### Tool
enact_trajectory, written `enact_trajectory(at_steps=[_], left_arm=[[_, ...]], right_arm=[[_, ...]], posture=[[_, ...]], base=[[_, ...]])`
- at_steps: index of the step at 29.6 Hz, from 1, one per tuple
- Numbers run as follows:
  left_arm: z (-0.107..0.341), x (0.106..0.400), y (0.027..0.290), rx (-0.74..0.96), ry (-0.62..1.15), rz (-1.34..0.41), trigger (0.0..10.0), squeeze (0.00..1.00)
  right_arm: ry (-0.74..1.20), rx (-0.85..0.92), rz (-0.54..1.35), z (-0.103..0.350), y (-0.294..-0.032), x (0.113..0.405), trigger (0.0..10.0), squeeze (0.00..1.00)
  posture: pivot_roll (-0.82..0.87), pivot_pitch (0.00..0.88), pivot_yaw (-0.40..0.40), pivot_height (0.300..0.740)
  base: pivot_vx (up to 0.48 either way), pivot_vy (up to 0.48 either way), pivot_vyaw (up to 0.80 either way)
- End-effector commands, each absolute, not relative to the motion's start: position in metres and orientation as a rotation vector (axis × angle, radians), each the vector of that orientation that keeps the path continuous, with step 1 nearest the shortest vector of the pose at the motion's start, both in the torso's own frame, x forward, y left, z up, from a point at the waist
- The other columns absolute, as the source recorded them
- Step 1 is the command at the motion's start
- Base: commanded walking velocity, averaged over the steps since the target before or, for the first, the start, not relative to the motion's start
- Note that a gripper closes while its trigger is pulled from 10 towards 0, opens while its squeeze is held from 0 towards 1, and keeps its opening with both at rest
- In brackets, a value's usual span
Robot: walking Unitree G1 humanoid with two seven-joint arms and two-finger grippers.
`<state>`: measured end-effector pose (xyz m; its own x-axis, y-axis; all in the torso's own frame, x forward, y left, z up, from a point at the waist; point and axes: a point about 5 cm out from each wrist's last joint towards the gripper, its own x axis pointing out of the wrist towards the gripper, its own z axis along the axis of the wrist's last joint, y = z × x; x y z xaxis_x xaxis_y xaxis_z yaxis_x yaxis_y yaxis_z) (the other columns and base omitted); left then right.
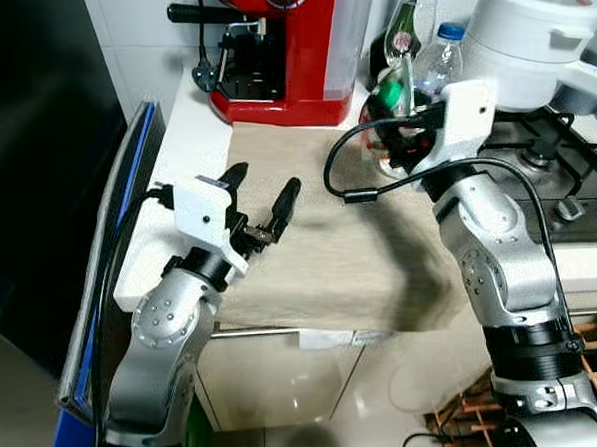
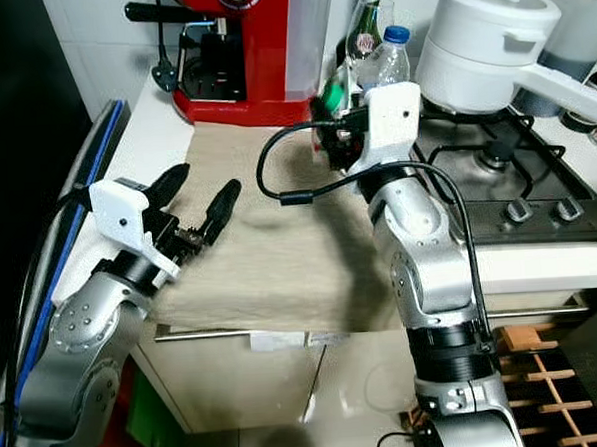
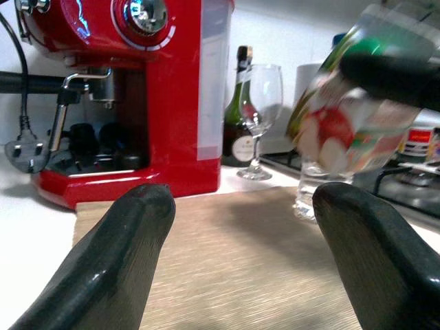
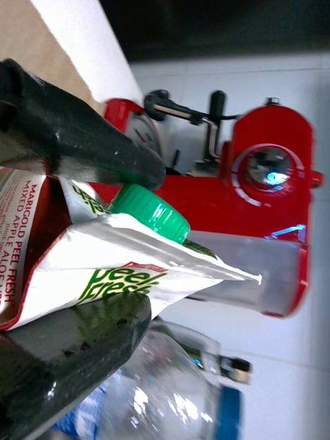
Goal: Restocking fridge
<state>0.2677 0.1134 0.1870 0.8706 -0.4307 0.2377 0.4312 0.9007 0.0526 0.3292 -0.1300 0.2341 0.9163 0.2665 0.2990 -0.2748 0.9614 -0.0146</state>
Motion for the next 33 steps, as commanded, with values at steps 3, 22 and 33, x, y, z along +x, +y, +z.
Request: enact_trajectory(at_steps=[3, 22, 33], left_arm=[[0.186, 0.277, 0.124, -0.008, -0.247, -0.326, 10.0, 0.00], [0.189, 0.284, 0.128, -0.128, -0.246, -0.205, 10.0, 0.00], [0.191, 0.287, 0.127, -0.139, -0.244, -0.209, 10.0, 0.00]], right_arm=[[-0.404, 0.000, 0.238, 0.247, -0.142, 0.322, 10.0, 0.00], [-0.489, -0.104, 0.131, 0.218, -0.148, 0.294, 10.0, 0.00], [-0.476, -0.115, 0.115, 0.213, -0.150, 0.297, 10.0, 0.00]], posture=[[-0.01, 0.000, -0.066, 0.740], [-0.03, 0.000, -0.059, 0.740], [-0.03, 0.000, -0.058, 0.740]], base=[[0.000, 0.000, 0.00], [-0.186, -0.145, 0.00], [-0.337, -0.342, 0.00]])
